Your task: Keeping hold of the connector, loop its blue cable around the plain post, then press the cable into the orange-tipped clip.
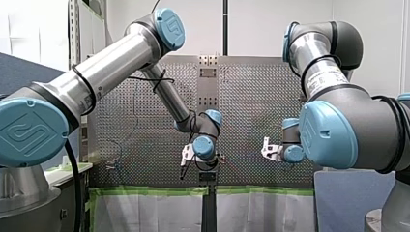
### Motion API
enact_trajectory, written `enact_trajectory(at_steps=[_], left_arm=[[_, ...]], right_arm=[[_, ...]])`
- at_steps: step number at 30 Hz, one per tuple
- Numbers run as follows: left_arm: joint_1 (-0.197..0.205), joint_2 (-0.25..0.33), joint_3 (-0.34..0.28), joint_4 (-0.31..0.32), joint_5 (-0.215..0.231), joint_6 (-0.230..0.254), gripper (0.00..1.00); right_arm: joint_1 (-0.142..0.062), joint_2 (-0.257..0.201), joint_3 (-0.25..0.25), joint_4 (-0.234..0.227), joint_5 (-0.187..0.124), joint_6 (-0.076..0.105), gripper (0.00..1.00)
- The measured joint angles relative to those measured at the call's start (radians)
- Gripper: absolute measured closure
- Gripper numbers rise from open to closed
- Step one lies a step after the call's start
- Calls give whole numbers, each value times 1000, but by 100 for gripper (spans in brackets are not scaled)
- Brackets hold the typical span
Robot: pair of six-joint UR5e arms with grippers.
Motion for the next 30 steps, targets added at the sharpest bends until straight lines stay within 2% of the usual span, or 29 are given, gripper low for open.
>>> enact_trajectory(at_steps=[25, 30], left_arm=[[-2, 0, 0, 1, 2, 0, 0], [-16, 11, -5, -24, -13, 18, 0]], right_arm=[[1, 3, 0, 2, 0, 0, 100], [1, 3, 0, 2, 0, 0, 100]])
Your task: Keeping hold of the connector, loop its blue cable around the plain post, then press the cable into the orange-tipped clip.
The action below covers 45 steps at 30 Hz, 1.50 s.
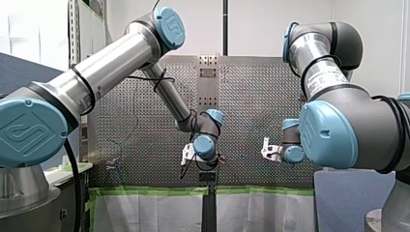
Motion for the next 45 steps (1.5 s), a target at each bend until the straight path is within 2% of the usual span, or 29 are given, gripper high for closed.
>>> enact_trajectory(at_steps=[7, 13, 19, 30, 45], left_arm=[[-59, 58, -53, 29, -54, 10, 0], [-98, 111, -106, 75, -43, -13, 0], [-90, 166, -161, 128, -2, -65, 0], [-55, 284, -279, 247, 43, -181, 0], [-44, 427, -423, 383, 52, -232, 0]], right_arm=[[0, 0, 0, 3, 0, 0, 100], [1, 1, 0, 3, 0, 0, 100], [4, 2, 0, 3, 0, 0, 100], [10, 2, 0, 11, 1, -2, 100], [14, 2, 0, 20, 2, 3, 100]])
